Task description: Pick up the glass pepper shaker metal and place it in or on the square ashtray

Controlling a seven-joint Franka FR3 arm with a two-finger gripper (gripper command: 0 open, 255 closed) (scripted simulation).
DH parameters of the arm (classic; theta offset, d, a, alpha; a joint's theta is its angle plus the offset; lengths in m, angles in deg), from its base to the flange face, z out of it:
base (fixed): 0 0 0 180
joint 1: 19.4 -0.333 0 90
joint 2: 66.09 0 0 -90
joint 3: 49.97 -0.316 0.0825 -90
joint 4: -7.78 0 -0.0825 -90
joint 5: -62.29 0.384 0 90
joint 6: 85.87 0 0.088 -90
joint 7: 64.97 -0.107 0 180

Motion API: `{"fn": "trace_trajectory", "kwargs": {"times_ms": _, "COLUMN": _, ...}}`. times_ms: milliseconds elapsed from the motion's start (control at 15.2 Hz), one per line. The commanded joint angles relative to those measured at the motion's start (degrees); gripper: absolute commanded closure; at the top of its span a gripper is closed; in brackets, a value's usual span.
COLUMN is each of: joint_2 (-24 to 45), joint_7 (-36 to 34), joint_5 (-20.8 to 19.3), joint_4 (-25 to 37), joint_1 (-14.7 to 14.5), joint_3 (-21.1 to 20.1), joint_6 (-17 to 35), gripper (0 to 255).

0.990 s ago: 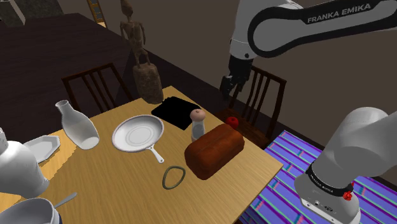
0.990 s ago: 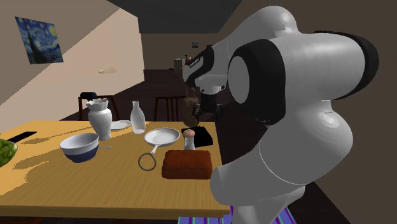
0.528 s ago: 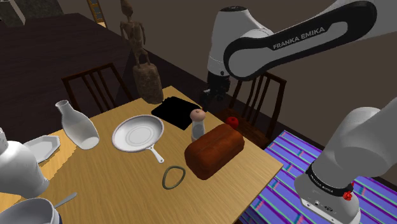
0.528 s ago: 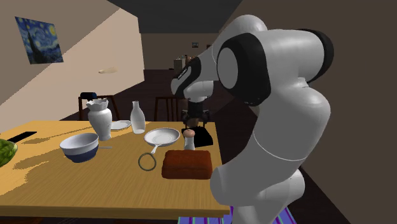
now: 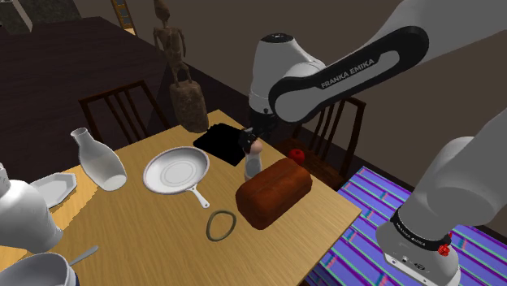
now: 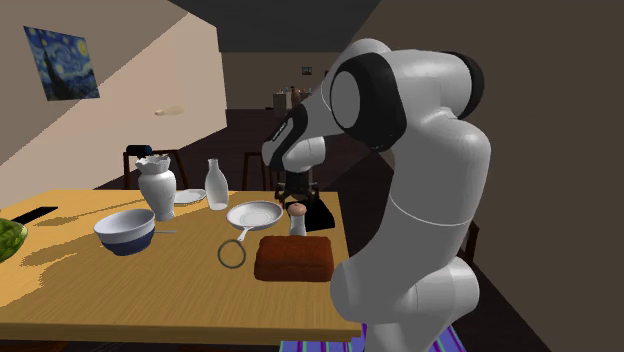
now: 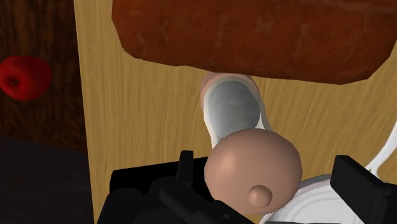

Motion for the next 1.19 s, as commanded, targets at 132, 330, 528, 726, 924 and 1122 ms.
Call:
{"fn": "trace_trajectory", "kwargs": {"times_ms": 132, "joint_2": 2.14, "joint_7": -0.62, "joint_5": -0.91, "joint_4": -0.91, "joint_1": 0.29, "joint_3": -0.3, "joint_6": 2.99, "gripper": 0}}
{"fn": "trace_trajectory", "kwargs": {"times_ms": 330, "joint_2": 2.14, "joint_7": -0.62, "joint_5": -0.91, "joint_4": -0.91, "joint_1": 0.28, "joint_3": -0.29, "joint_6": 2.99, "gripper": 0}}
{"fn": "trace_trajectory", "kwargs": {"times_ms": 528, "joint_2": 2.14, "joint_7": -0.62, "joint_5": -0.91, "joint_4": -0.91, "joint_1": 0.28, "joint_3": -0.29, "joint_6": 2.99, "gripper": 0}}
{"fn": "trace_trajectory", "kwargs": {"times_ms": 726, "joint_2": 2.14, "joint_7": -0.62, "joint_5": -0.91, "joint_4": -0.91, "joint_1": 0.28, "joint_3": -0.29, "joint_6": 2.99, "gripper": 255}}
{"fn": "trace_trajectory", "kwargs": {"times_ms": 924, "joint_2": 2.13, "joint_7": -0.64, "joint_5": -0.91, "joint_4": -0.92, "joint_1": 0.27, "joint_3": -0.31, "joint_6": 2.99, "gripper": 255}}
{"fn": "trace_trajectory", "kwargs": {"times_ms": 1122, "joint_2": 2.11, "joint_7": -0.63, "joint_5": -0.9, "joint_4": -0.91, "joint_1": 0.27, "joint_3": -0.3, "joint_6": 2.97, "gripper": 255}}
